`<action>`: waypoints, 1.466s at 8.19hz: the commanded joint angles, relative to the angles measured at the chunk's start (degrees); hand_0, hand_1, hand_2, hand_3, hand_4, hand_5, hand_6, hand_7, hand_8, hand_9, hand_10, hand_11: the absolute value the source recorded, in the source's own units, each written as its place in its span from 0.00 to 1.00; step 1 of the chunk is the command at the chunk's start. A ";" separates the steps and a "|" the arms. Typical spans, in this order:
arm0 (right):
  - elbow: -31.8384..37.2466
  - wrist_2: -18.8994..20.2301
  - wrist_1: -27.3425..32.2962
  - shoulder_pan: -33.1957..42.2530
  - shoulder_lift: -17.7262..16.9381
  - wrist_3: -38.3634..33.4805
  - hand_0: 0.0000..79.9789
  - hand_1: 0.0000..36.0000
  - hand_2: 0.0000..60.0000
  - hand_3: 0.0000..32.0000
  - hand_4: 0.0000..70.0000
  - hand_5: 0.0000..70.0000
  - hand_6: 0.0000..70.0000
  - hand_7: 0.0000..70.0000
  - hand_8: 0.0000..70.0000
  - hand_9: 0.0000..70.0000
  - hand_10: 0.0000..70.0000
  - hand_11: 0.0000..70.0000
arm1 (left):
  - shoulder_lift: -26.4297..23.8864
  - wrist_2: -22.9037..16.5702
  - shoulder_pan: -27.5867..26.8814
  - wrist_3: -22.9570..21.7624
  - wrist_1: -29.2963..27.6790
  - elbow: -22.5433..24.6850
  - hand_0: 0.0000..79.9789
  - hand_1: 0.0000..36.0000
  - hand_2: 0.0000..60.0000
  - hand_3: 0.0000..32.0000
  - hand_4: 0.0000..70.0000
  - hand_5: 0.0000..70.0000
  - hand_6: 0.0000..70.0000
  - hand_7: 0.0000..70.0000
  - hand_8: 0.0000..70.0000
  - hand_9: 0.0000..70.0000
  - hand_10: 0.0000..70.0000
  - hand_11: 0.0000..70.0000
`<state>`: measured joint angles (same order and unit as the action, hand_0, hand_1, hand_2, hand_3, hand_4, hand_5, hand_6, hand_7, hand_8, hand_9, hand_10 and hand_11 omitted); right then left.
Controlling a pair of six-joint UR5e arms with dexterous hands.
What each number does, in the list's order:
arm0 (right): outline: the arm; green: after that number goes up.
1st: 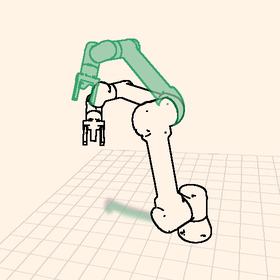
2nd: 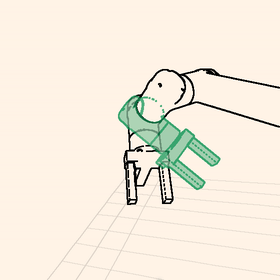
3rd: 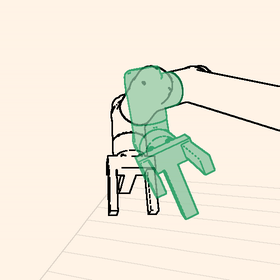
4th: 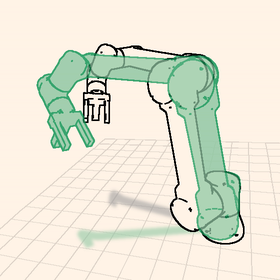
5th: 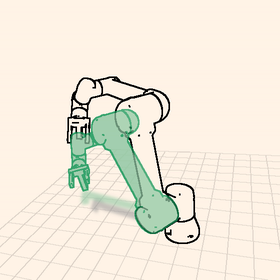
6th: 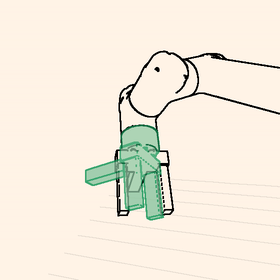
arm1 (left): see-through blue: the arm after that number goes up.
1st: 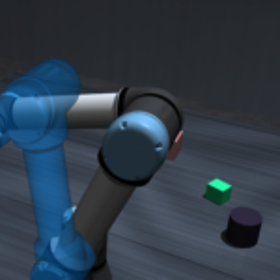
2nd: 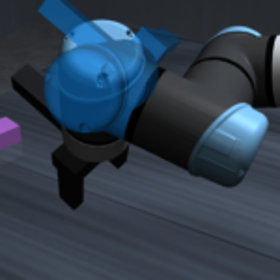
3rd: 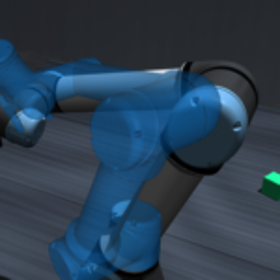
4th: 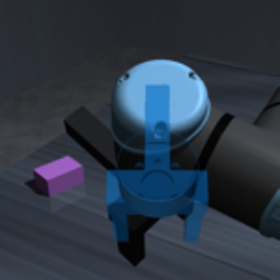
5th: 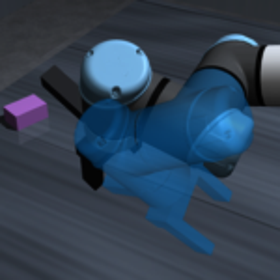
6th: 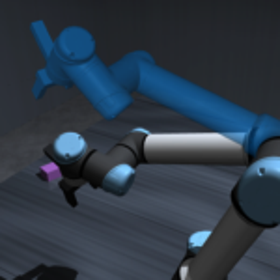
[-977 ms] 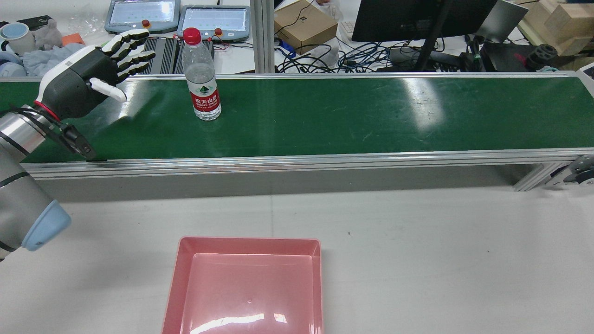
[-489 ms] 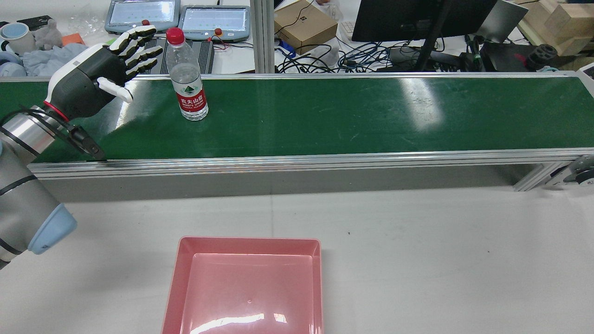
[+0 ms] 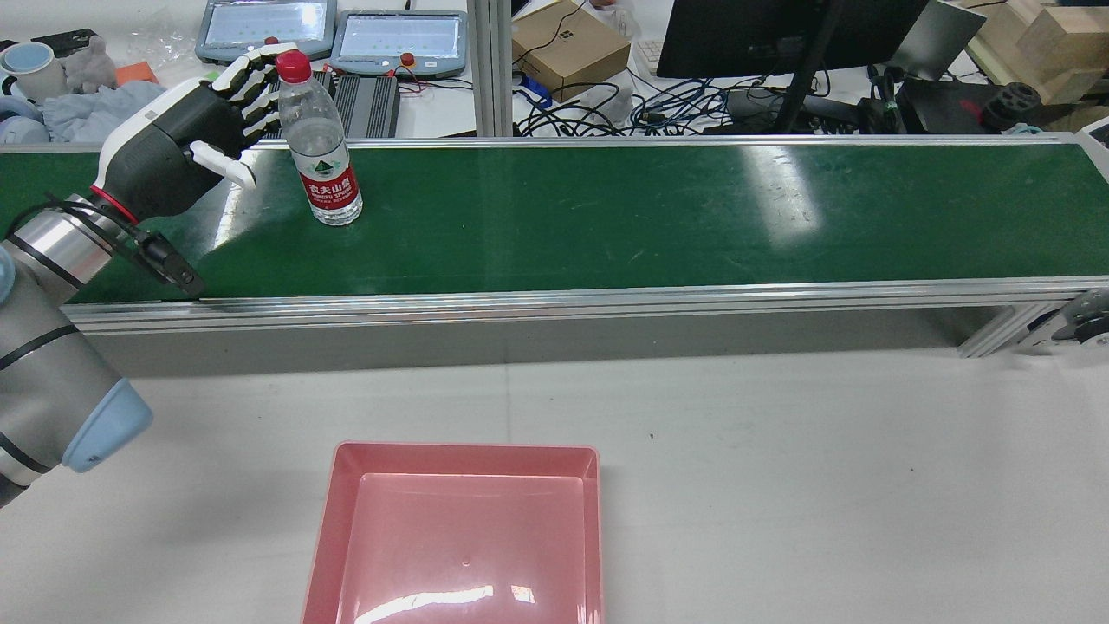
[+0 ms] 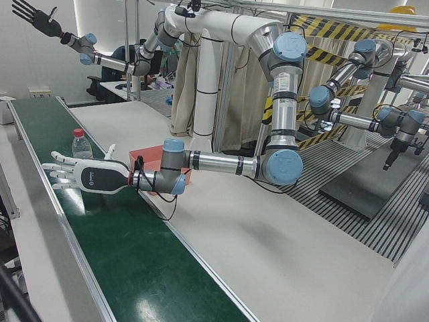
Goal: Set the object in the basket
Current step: 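Close the left hand around the red-capped water bottle on the belt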
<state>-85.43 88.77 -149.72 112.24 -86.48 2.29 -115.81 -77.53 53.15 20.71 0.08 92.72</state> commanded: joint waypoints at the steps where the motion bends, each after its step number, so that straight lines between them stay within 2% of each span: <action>1: 0.00 0.00 0.04 0.00 0.00 0.00 0.00 0.00 0.00 0.00 0.00 0.00 0.00 0.00 0.00 0.00 0.00 0.00 | -1.96 0.71 -0.50 0.12 0.71 -0.95 0.67 0.05 0.00 0.31 0.05 0.36 0.07 0.05 0.18 0.19 0.07 0.12; 4: 0.00 0.00 -0.05 0.00 0.00 0.00 0.00 0.00 0.00 0.00 0.00 0.00 0.00 0.00 0.00 0.00 0.00 0.00 | -2.49 1.07 -0.50 0.12 0.97 -2.37 0.67 0.07 0.00 0.25 0.06 0.39 0.08 0.06 0.19 0.21 0.08 0.14; 5: 0.00 0.00 -0.05 0.00 0.00 0.00 0.00 0.00 0.00 0.00 0.00 0.00 0.00 0.00 0.00 0.00 0.00 0.00 | -2.49 1.07 0.02 0.12 3.24 -2.28 0.72 0.24 0.00 0.17 0.03 0.57 0.11 0.11 0.24 0.28 0.18 0.28; 6: 0.00 0.00 -0.05 0.00 0.00 0.00 0.00 0.00 0.00 0.00 0.00 0.00 0.00 0.00 0.00 0.00 0.00 0.00 | -2.49 1.76 0.72 0.39 4.91 -2.28 0.91 0.90 0.51 0.04 0.10 0.94 0.28 0.56 0.52 0.69 0.47 0.70; 7: 0.00 0.00 0.04 0.00 0.00 0.00 0.00 0.00 0.00 0.00 0.00 0.00 0.00 0.00 0.00 0.00 0.00 0.00 | -2.40 2.64 1.43 0.56 5.36 -2.11 0.97 0.96 0.88 0.00 0.43 1.00 0.54 0.94 0.88 1.00 0.89 1.00; 8: 0.00 0.00 -0.05 0.00 0.00 0.00 0.00 0.00 0.00 0.00 0.00 0.00 0.00 0.00 0.00 0.00 0.00 0.00 | -2.40 2.30 1.52 0.13 5.37 -1.32 1.00 0.81 1.00 0.00 1.00 1.00 1.00 1.00 1.00 1.00 1.00 1.00; 9: 0.00 0.00 0.04 0.00 0.00 0.00 0.00 0.00 0.00 0.00 0.00 0.00 0.00 0.00 0.00 0.00 0.00 0.00 | -2.40 2.21 1.52 0.12 5.28 -1.14 1.00 0.87 1.00 0.00 1.00 1.00 1.00 1.00 1.00 1.00 1.00 1.00; 10: 0.00 0.00 0.04 0.00 0.00 0.00 0.00 0.00 0.00 0.00 0.00 0.00 0.00 0.00 0.00 0.00 0.00 0.00 | -2.40 2.12 1.52 0.04 5.54 0.95 1.00 1.00 1.00 0.00 1.00 1.00 1.00 1.00 1.00 1.00 1.00 1.00; 11: 0.00 0.00 -0.05 0.00 0.00 0.00 0.00 0.00 0.00 0.00 0.00 0.00 0.00 0.00 0.00 0.00 0.00 0.00 | -2.31 2.12 1.35 0.04 7.02 3.06 1.00 0.99 1.00 0.00 1.00 1.00 1.00 1.00 1.00 1.00 1.00 1.00; 12: 0.00 0.00 -0.05 0.00 0.00 0.00 0.00 0.00 0.00 0.00 0.00 0.00 0.00 0.00 0.00 0.00 0.00 0.00 | -2.31 2.03 1.00 0.04 8.52 5.17 1.00 0.89 1.00 0.00 1.00 1.00 1.00 1.00 1.00 1.00 1.00 1.00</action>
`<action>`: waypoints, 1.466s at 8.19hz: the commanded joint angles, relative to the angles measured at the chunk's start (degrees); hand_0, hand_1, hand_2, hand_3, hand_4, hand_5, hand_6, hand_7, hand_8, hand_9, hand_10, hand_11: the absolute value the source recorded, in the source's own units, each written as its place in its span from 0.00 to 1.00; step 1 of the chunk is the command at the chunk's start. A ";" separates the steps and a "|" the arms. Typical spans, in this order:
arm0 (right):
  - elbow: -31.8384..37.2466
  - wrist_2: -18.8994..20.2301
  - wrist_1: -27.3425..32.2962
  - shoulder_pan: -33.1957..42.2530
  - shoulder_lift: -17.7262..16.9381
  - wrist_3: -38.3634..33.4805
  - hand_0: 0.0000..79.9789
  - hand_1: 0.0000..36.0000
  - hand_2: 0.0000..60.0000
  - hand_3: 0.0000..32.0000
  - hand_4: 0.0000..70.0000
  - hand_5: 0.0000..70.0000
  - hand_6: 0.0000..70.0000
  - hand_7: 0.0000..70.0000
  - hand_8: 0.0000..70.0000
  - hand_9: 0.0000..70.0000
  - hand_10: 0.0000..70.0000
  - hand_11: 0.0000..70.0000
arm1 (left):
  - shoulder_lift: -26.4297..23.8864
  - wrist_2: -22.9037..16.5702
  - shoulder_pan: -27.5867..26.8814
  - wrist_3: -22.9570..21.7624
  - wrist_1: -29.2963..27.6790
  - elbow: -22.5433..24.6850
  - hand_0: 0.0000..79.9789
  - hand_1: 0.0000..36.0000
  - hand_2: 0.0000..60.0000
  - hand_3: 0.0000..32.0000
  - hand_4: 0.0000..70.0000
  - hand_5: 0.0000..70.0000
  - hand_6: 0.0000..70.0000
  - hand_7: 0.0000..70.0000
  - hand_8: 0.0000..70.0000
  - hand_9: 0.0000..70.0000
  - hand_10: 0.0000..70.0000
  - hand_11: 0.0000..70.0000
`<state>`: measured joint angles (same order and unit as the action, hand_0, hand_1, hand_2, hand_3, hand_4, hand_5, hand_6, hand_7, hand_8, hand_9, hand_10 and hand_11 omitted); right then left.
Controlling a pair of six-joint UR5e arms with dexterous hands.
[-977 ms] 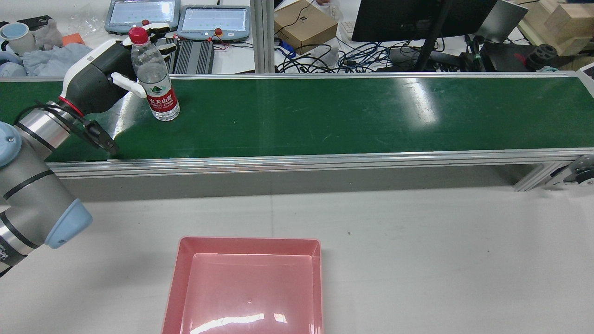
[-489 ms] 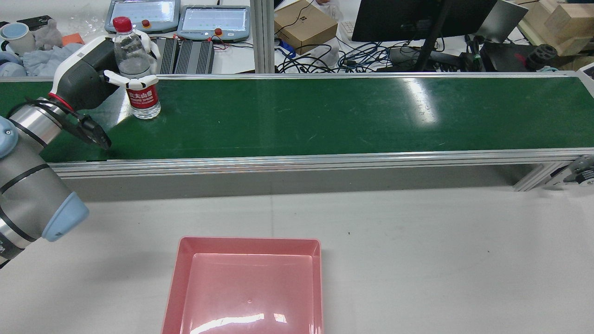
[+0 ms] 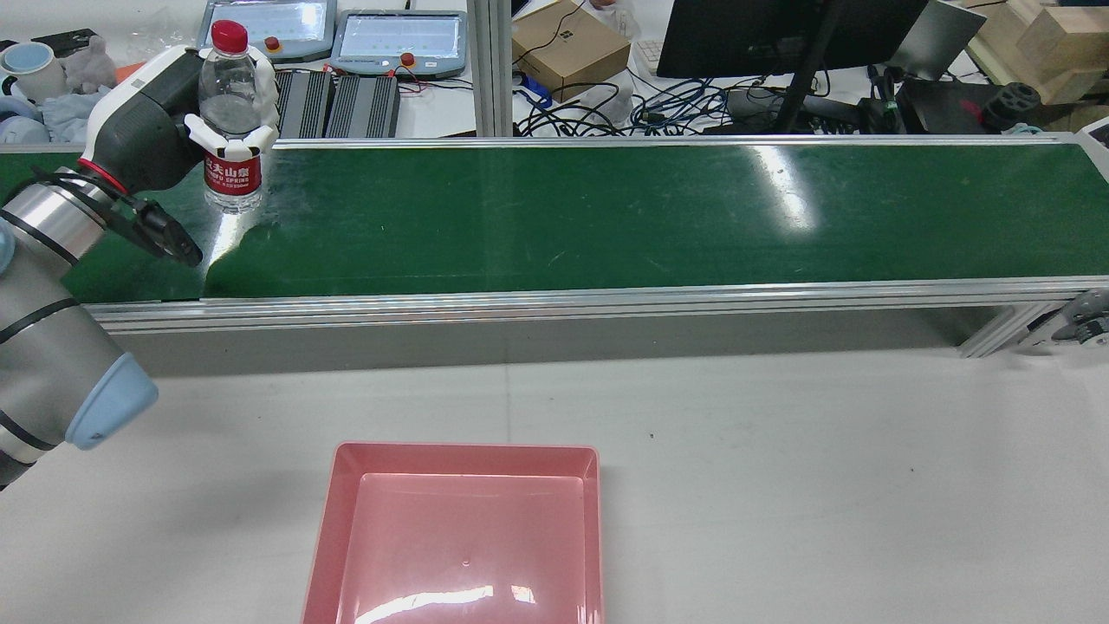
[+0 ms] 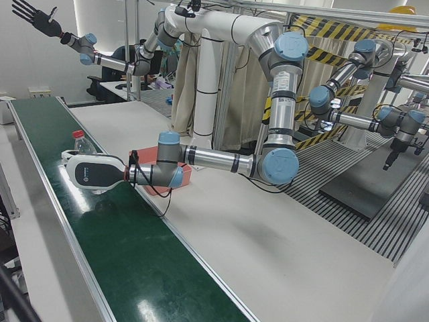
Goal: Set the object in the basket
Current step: 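Lift the bottle off the belt and carry it over the pink basket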
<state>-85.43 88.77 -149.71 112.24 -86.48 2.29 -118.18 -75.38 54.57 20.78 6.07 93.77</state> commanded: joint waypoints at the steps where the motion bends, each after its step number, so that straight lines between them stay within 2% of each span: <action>1: 0.00 0.00 0.03 0.00 0.00 0.00 0.00 0.00 0.00 0.00 0.00 0.00 0.00 0.00 0.00 0.00 0.00 0.00 | 0.31 -0.30 -0.87 0.22 5.59 7.97 1.00 0.82 0.90 0.00 1.00 1.00 1.00 1.00 1.00 1.00 1.00 1.00; 2: 0.00 0.00 0.03 0.00 0.00 0.00 0.00 0.00 0.00 0.00 0.00 0.00 0.00 0.00 0.00 0.00 0.00 0.00 | 0.75 -0.30 -1.57 0.31 8.23 12.62 1.00 0.78 0.81 0.00 1.00 1.00 1.00 1.00 1.00 1.00 1.00 1.00; 3: 0.00 0.00 -0.05 0.00 0.00 0.00 0.00 0.00 0.00 0.00 0.00 0.00 0.00 0.00 0.00 0.00 0.00 0.00 | 0.93 -0.30 -4.10 0.48 12.70 17.80 1.00 0.73 0.66 0.00 0.96 1.00 1.00 1.00 1.00 1.00 1.00 1.00; 4: 0.00 0.00 -0.05 0.00 0.00 0.00 0.00 0.00 0.00 0.00 0.00 0.00 0.00 0.00 0.00 0.00 0.00 0.00 | 1.11 -0.21 -6.39 0.66 15.87 21.60 1.00 0.62 0.41 0.00 0.83 1.00 1.00 1.00 1.00 1.00 1.00 1.00; 5: 0.00 0.00 -0.05 0.00 0.00 0.00 0.00 0.00 0.00 0.00 0.00 0.00 0.00 0.00 0.00 0.00 0.00 0.00 | 1.02 -0.21 -9.28 0.75 17.39 22.94 1.00 0.34 0.00 0.00 0.63 1.00 1.00 1.00 1.00 1.00 1.00 1.00; 6: 0.00 0.00 0.03 0.00 0.00 0.00 0.00 0.00 0.00 0.00 0.00 0.00 0.00 0.00 0.00 0.00 0.00 0.00 | 1.02 -0.12 -11.22 2.40 19.58 25.39 0.70 0.00 0.00 0.00 0.43 1.00 1.00 1.00 1.00 1.00 1.00 1.00; 7: 0.00 0.00 -0.05 0.00 0.00 0.00 0.00 0.00 0.00 0.00 0.00 0.00 0.00 0.00 0.00 0.00 0.00 0.00 | 1.11 0.14 -12.55 6.77 20.73 27.94 0.62 0.00 0.00 0.00 0.36 1.00 0.99 1.00 1.00 1.00 1.00 1.00; 9: 0.00 0.00 -0.05 0.00 0.00 0.00 0.00 0.00 0.00 0.00 0.00 0.00 0.00 0.00 0.00 0.00 0.00 0.00 | 4.34 0.67 -17.81 8.13 20.05 31.46 0.57 0.00 0.00 0.00 0.27 1.00 0.88 1.00 1.00 1.00 1.00 1.00; 10: 0.00 0.00 -0.05 0.00 0.00 0.00 0.00 0.00 0.00 0.00 0.00 0.00 0.00 0.00 0.00 0.00 0.00 0.00 | 4.80 1.80 -20.53 8.65 19.95 32.78 0.51 0.00 0.00 0.00 0.20 1.00 0.83 1.00 1.00 1.00 1.00 1.00; 11: 0.00 0.00 -0.05 0.00 0.00 0.00 0.00 0.00 0.00 0.00 0.00 0.00 0.00 0.00 0.00 0.00 0.00 0.00 | 5.23 3.64 -23.17 9.88 19.95 33.58 0.50 0.00 0.00 0.00 0.17 1.00 0.80 1.00 1.00 1.00 1.00 1.00; 12: 0.00 0.00 0.03 0.00 0.00 0.00 0.00 0.00 0.00 0.00 0.00 0.00 0.00 0.00 0.00 0.00 0.00 0.00 | 5.50 5.83 -26.68 9.89 19.86 34.37 0.37 0.00 0.00 0.00 0.16 1.00 0.78 1.00 1.00 1.00 1.00 1.00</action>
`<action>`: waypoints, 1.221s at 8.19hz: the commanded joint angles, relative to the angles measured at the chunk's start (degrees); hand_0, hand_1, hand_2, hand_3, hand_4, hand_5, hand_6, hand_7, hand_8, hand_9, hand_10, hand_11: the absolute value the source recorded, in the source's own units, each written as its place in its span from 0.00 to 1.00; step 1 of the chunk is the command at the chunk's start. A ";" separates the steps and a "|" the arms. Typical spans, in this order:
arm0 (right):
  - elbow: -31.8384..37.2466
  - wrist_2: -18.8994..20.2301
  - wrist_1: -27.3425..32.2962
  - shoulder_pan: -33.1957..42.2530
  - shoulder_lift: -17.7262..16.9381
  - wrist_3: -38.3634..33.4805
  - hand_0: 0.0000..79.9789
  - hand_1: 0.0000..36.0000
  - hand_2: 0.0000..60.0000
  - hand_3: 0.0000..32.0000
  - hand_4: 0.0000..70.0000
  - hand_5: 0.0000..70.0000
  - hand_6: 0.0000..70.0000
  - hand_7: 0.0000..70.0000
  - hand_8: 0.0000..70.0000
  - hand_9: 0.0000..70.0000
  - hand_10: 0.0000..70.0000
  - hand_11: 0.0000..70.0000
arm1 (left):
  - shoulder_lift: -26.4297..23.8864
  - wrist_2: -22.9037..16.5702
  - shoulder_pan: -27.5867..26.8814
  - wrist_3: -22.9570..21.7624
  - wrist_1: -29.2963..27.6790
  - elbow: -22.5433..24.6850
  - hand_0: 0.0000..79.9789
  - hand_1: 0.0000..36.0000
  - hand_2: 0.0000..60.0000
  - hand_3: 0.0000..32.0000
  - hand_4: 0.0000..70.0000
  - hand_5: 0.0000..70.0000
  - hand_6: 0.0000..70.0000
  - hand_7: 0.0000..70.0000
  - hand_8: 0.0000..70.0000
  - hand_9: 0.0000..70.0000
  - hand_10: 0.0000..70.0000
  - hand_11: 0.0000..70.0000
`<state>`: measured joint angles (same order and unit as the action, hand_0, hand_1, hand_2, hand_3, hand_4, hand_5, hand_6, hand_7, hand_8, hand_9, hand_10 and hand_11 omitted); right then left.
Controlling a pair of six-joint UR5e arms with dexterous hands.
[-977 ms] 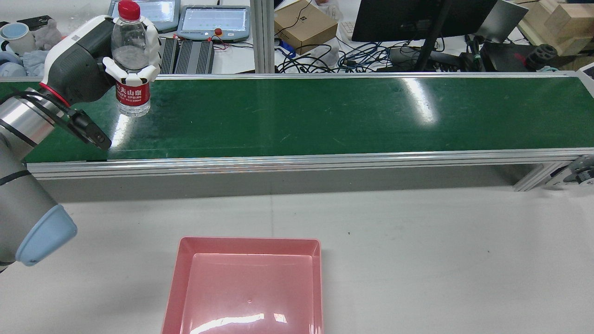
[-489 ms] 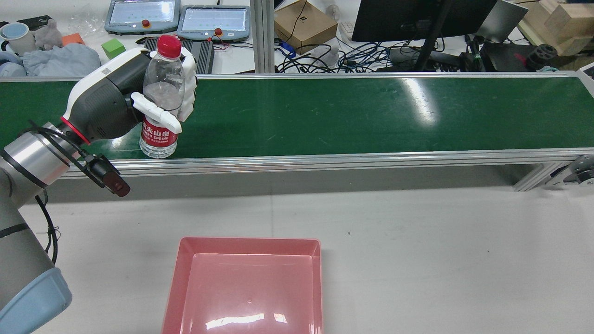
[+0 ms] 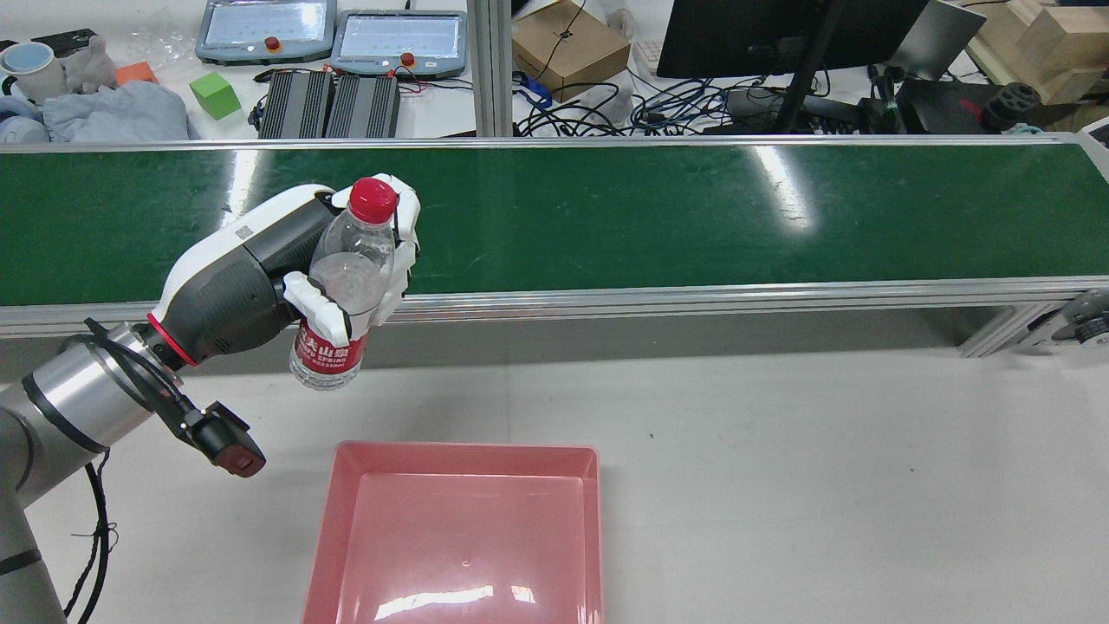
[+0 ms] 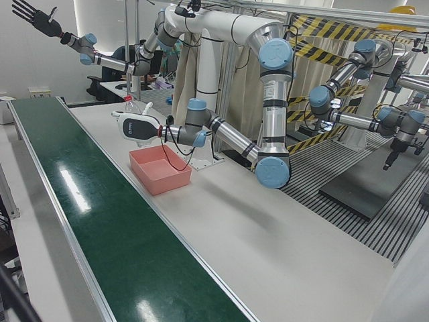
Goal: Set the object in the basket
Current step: 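Lift the bottle off the belt and carry it over the pink basket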
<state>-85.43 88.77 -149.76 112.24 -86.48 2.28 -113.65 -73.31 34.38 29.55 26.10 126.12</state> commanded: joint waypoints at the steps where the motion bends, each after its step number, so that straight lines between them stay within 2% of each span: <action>1: 0.00 0.00 0.00 0.00 0.00 0.00 0.00 0.00 0.00 0.00 0.00 0.00 0.00 0.00 0.00 0.00 0.00 0.00 | 0.98 6.84 -10.00 1.39 0.09 4.20 0.29 0.00 0.00 0.00 0.15 1.00 0.77 1.00 1.00 1.00 1.00 1.00; 2: 0.00 0.00 0.00 0.00 0.00 0.00 0.00 0.00 0.00 0.00 0.00 0.00 0.00 0.00 0.00 0.00 0.00 0.00 | 1.67 8.87 -10.65 1.48 0.26 5.44 0.34 0.00 0.00 0.00 0.16 1.00 0.77 1.00 1.00 1.00 1.00 1.00; 3: 0.00 0.00 0.00 0.00 0.00 0.00 0.00 0.00 0.00 0.00 0.00 0.00 0.00 0.00 0.00 0.00 0.00 0.00 | 2.38 8.98 -11.18 1.39 0.09 5.45 0.33 0.00 0.00 0.00 0.16 1.00 0.76 1.00 1.00 1.00 1.00 1.00; 5: 0.00 0.00 0.00 0.00 0.00 0.00 0.00 0.00 0.00 0.00 0.00 0.00 0.00 0.00 0.00 0.00 0.00 0.00 | 2.56 9.07 -11.27 1.31 -0.17 5.45 0.00 0.00 0.00 0.00 0.12 1.00 0.74 1.00 1.00 1.00 1.00 1.00; 6: 0.00 0.00 0.09 0.00 0.00 0.00 0.00 0.00 0.00 0.00 0.00 0.00 0.00 0.00 0.00 0.00 0.00 0.00 | 2.91 9.07 -11.62 1.30 -1.66 5.45 0.20 0.00 0.00 0.00 0.13 1.00 0.74 1.00 1.00 1.00 1.00 1.00; 7: 0.00 0.00 0.09 0.00 0.00 0.00 0.00 0.00 0.00 0.00 0.00 0.00 0.00 0.00 0.00 0.00 0.00 0.00 | 4.48 9.41 -12.06 1.22 -3.41 5.62 0.27 0.00 0.00 0.00 0.16 1.00 0.60 0.96 0.98 1.00 0.89 1.00; 8: 0.00 0.00 0.00 0.00 0.00 0.00 0.00 0.00 0.00 0.00 0.00 0.00 0.00 0.00 0.00 0.00 0.00 0.00 | 5.19 10.72 -12.32 1.22 -3.78 6.58 0.18 0.00 0.00 0.00 0.21 0.86 0.34 0.57 0.65 0.85 0.66 0.91; 9: 0.00 0.00 0.00 0.00 0.00 0.00 0.00 0.00 0.00 0.00 0.00 0.00 0.00 0.00 0.00 0.00 0.00 0.00 | 6.59 11.78 -12.76 1.30 -4.91 8.16 0.17 0.00 0.00 0.00 0.19 0.75 0.24 0.36 0.47 0.61 0.54 0.75; 10: 0.00 0.00 0.09 0.00 0.00 0.00 0.00 0.00 0.00 0.00 0.00 0.00 0.00 0.00 0.00 0.00 0.00 0.00 | 7.21 11.88 -13.55 1.39 -5.18 9.31 0.15 0.00 0.00 0.00 0.17 0.66 0.18 0.21 0.31 0.39 0.46 0.65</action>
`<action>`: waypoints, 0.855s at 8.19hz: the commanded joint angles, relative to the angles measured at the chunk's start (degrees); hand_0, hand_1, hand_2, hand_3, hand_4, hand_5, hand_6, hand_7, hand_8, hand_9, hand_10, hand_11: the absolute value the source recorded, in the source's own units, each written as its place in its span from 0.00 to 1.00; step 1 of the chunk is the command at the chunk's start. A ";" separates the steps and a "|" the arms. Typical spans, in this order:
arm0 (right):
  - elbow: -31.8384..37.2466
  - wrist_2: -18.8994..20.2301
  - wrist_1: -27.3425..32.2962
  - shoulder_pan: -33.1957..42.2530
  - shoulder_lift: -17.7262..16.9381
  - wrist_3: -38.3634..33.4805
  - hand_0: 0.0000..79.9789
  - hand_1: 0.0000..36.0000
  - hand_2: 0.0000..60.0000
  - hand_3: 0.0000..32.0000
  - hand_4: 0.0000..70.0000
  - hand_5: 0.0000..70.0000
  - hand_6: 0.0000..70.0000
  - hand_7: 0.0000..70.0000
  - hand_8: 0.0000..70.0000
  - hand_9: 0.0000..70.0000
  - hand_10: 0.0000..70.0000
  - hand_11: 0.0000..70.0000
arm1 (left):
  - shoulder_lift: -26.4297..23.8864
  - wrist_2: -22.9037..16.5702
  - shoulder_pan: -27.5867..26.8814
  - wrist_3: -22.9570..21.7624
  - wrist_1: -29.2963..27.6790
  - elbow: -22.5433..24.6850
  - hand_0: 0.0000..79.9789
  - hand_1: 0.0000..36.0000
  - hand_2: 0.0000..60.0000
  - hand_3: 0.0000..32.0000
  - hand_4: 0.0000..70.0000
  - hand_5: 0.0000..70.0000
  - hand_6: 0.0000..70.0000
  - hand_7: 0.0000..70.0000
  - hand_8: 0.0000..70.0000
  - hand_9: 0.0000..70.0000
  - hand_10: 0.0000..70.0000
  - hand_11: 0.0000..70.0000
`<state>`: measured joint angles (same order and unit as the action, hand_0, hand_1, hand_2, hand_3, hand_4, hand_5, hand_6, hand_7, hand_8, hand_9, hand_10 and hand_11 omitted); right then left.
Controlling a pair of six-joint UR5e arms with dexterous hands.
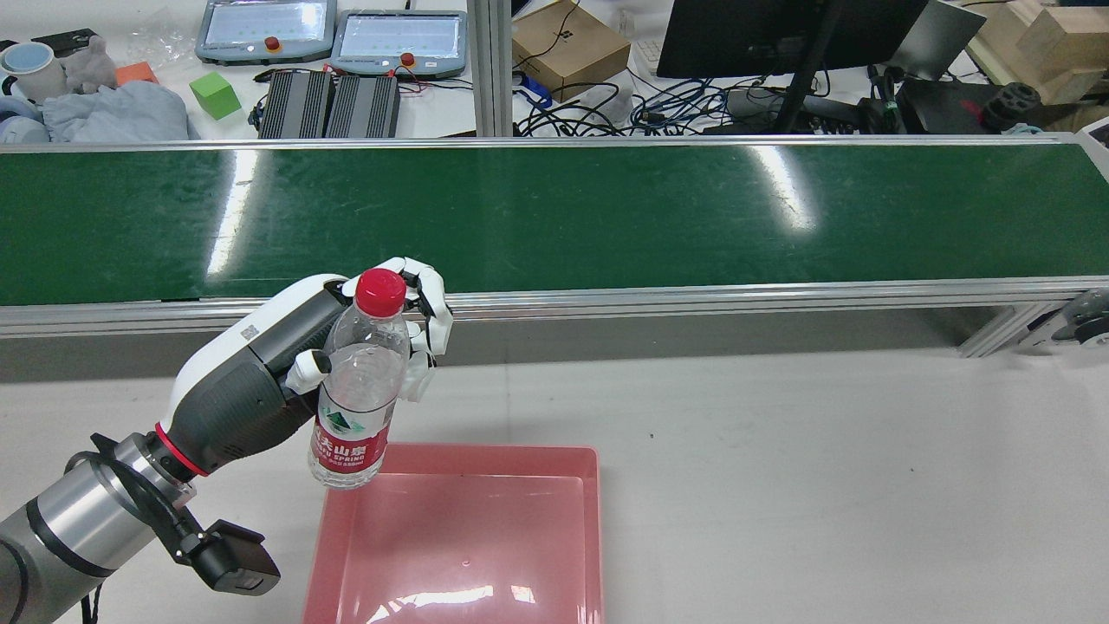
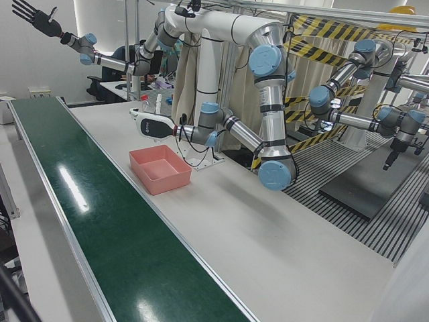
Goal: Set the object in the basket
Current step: 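Lower the bottle into the pink basket and open the left hand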
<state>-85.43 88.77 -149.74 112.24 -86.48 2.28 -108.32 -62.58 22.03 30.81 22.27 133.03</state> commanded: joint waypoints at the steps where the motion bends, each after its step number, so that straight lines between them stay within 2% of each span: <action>1: 0.00 0.00 -0.03 0.00 0.00 0.00 0.00 0.00 0.00 0.00 0.00 0.00 0.00 0.00 0.00 0.00 0.00 0.00 | 1.97 1.15 -1.20 0.05 -1.35 2.58 0.21 0.00 0.00 0.00 0.17 0.65 0.15 0.18 0.28 0.34 0.40 0.56; 2: 0.00 0.00 0.06 0.00 0.00 0.00 0.00 0.00 0.00 0.00 0.00 0.00 0.00 0.00 0.00 0.00 0.00 0.00 | 2.40 1.15 -1.20 0.04 -1.35 3.45 0.22 0.00 0.00 0.04 0.18 0.61 0.14 0.16 0.24 0.29 0.36 0.50; 3: 0.00 0.00 -0.03 0.00 0.00 0.00 0.00 0.00 0.00 0.00 0.00 0.00 0.00 0.00 0.00 0.00 0.00 0.00 | 3.71 1.15 -1.38 0.13 -1.35 4.42 0.31 0.00 0.00 0.05 0.23 0.60 0.16 0.17 0.26 0.30 0.36 0.51; 4: 0.00 0.00 -0.03 0.00 0.00 0.00 0.00 0.00 0.00 0.00 0.00 0.00 0.00 0.00 0.00 0.00 0.00 0.00 | 3.73 1.15 -1.38 0.13 -1.26 4.69 0.35 0.00 0.00 0.06 0.22 0.59 0.16 0.17 0.26 0.30 0.35 0.49; 6: 0.00 0.00 -0.03 0.00 0.00 0.00 0.00 0.00 0.00 0.00 0.00 0.00 0.00 0.00 0.00 0.00 0.00 0.00 | 3.73 1.14 -2.08 0.05 -1.08 4.69 0.36 0.00 0.00 0.06 0.23 0.60 0.16 0.16 0.25 0.29 0.34 0.48; 7: 0.00 0.00 0.06 0.00 0.00 0.00 0.00 0.00 0.00 0.00 0.00 0.00 0.00 0.00 0.00 0.00 0.00 0.00 | 3.81 1.15 -2.26 0.04 -1.08 4.69 0.35 0.00 0.00 0.11 0.21 0.58 0.14 0.15 0.23 0.27 0.31 0.44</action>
<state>-85.43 88.77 -149.73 112.24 -86.49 2.28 -104.65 -61.47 20.35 30.90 21.10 137.64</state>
